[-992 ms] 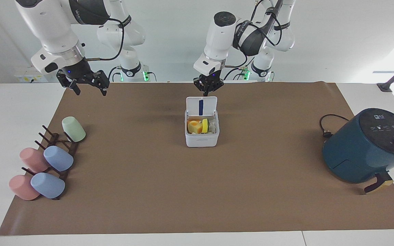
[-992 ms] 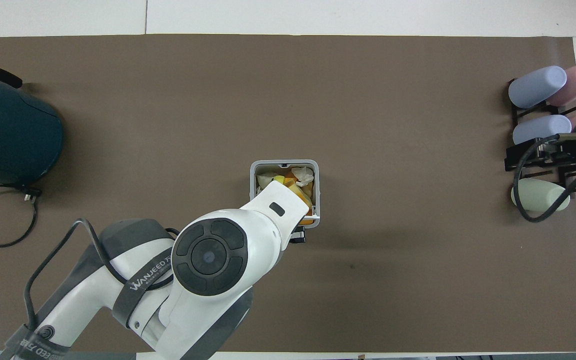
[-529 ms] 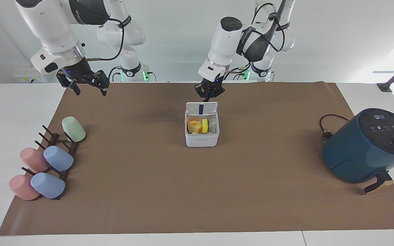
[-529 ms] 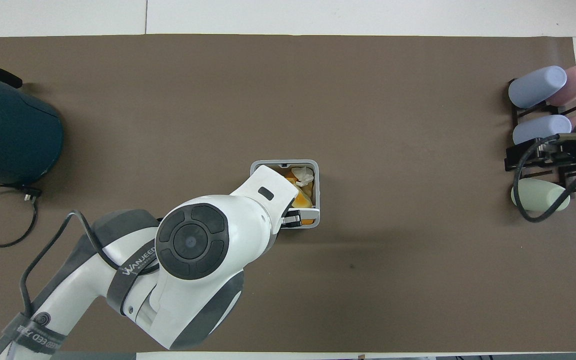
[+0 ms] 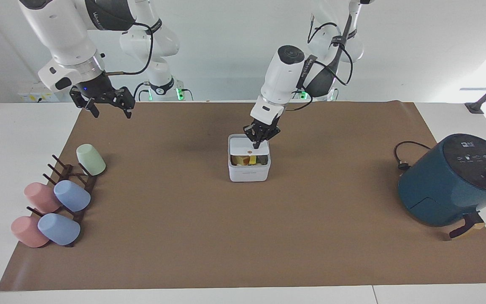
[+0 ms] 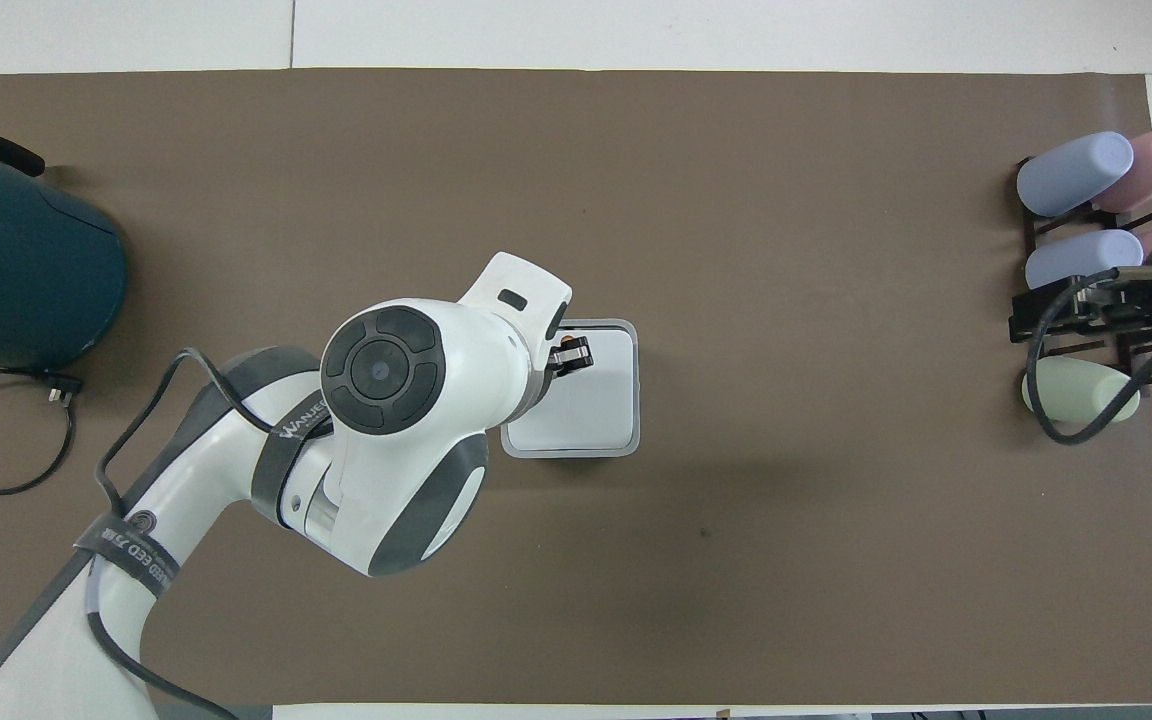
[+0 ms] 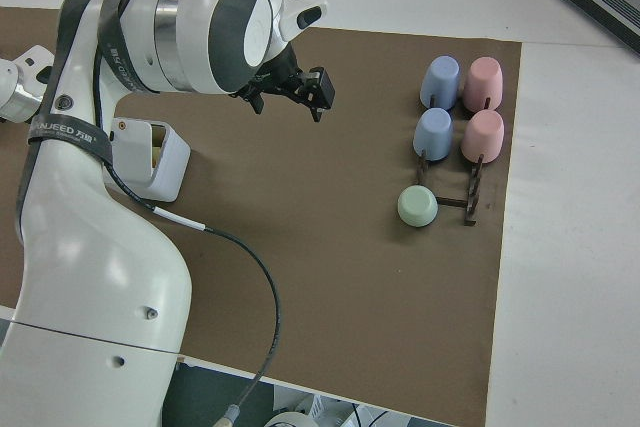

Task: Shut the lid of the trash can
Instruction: 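Push the lid down over the can opening with the left gripper, then press the left gripper on the lid to seat it shut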

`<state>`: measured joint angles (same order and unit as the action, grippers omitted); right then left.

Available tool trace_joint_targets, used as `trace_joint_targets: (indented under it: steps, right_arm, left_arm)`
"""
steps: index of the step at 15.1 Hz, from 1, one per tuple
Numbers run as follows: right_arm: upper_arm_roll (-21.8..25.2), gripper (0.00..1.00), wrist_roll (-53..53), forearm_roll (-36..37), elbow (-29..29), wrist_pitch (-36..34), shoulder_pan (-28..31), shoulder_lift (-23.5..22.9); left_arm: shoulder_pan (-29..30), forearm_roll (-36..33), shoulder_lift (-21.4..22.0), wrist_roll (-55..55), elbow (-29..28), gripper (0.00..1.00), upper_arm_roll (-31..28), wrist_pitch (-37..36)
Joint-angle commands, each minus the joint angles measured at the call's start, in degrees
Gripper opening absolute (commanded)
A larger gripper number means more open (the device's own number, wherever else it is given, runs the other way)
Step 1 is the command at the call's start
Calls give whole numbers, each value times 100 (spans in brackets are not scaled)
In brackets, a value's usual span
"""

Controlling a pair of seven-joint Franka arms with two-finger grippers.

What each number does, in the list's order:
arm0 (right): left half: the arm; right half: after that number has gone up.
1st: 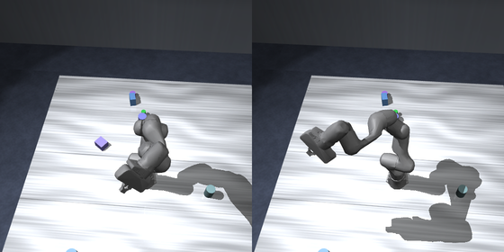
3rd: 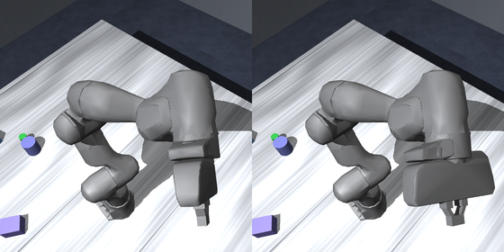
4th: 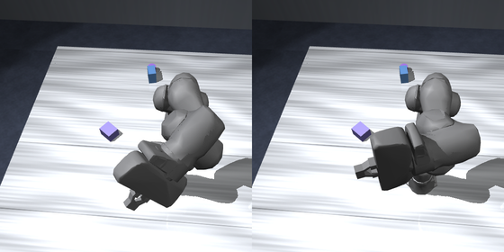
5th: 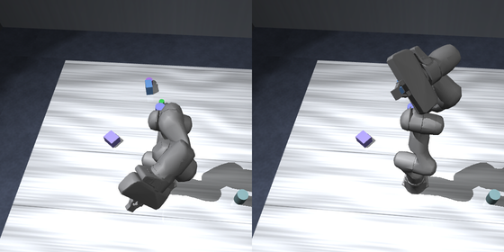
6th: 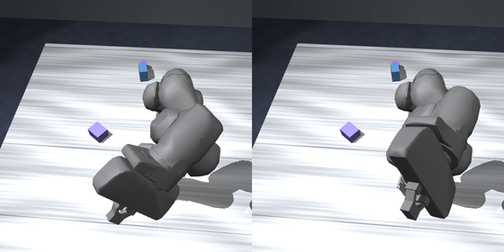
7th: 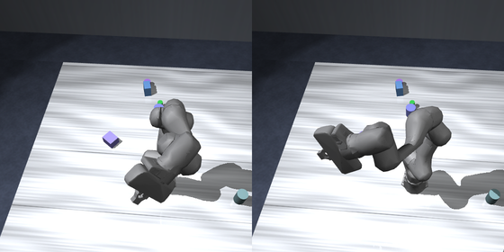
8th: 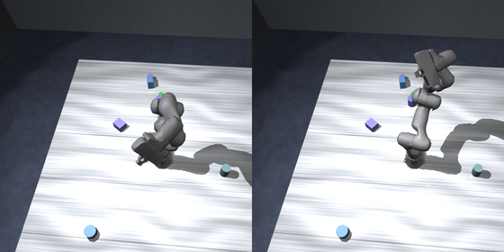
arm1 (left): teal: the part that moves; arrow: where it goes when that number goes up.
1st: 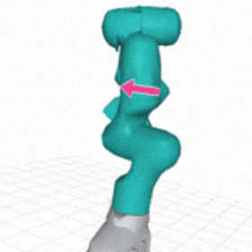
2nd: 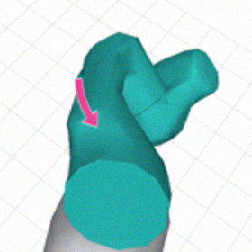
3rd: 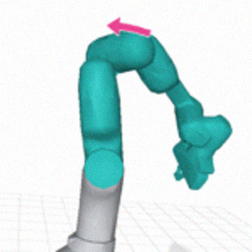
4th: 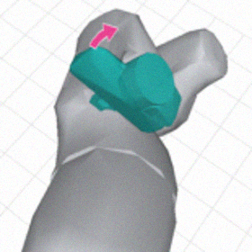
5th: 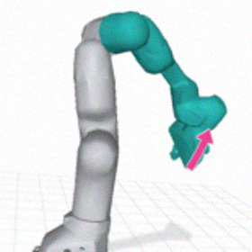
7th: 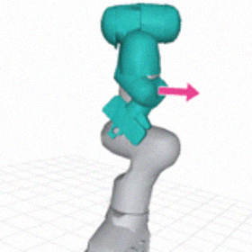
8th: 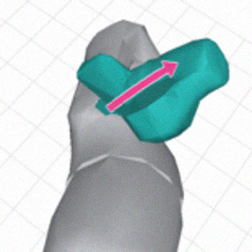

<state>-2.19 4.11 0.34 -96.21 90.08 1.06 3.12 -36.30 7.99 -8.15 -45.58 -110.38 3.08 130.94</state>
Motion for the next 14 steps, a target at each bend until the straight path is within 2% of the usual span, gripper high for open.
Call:
trace_joint_targets:
  steps: [1,14]
  right_arm:
    - [-45,100,-86,10,50,-60,79,-22]
    - [-45,100,-86,10,50,-60,79,-22]
  left_arm:
    - [79,97,-239,-29,105,0,26,221]
    - [53,97,-573,-161,253,0,26,521]
